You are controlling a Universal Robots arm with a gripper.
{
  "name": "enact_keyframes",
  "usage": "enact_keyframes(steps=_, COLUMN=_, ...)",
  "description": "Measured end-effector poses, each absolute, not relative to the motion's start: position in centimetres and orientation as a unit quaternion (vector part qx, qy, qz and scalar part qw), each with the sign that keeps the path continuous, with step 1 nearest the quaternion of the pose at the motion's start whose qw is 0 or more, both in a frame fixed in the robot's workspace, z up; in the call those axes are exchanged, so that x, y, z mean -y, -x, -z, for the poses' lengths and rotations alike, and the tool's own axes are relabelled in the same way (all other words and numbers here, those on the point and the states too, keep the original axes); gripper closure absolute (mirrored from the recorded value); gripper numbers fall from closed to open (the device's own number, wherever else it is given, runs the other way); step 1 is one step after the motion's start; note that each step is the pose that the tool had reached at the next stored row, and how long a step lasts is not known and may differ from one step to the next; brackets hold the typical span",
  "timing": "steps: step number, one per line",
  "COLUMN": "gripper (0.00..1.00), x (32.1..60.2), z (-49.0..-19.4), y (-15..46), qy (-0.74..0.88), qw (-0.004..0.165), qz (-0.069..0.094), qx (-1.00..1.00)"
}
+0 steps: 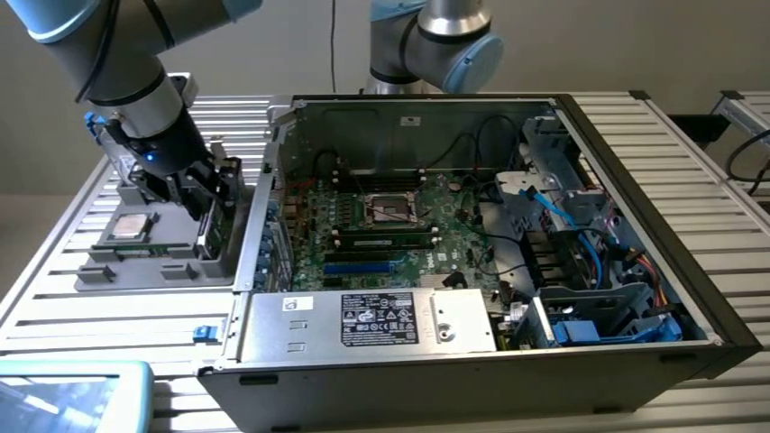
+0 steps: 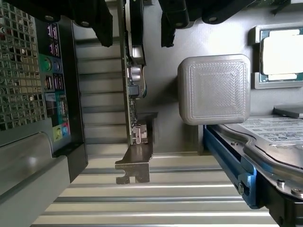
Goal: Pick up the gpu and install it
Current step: 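Pick up the gpu and move the gpu toward the slot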
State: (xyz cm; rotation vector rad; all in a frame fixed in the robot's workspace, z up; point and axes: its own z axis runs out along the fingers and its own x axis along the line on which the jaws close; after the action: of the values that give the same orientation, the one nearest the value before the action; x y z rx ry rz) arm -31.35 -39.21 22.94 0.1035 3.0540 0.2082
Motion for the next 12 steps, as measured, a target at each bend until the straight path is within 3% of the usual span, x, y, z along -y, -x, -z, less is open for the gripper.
enact_keyframes(steps=12, gripper=0.46, x=39.3, z=-22.67, y=31.34, qy=-0.022, qw=0.039, qz=-0.068, qx=-0.997)
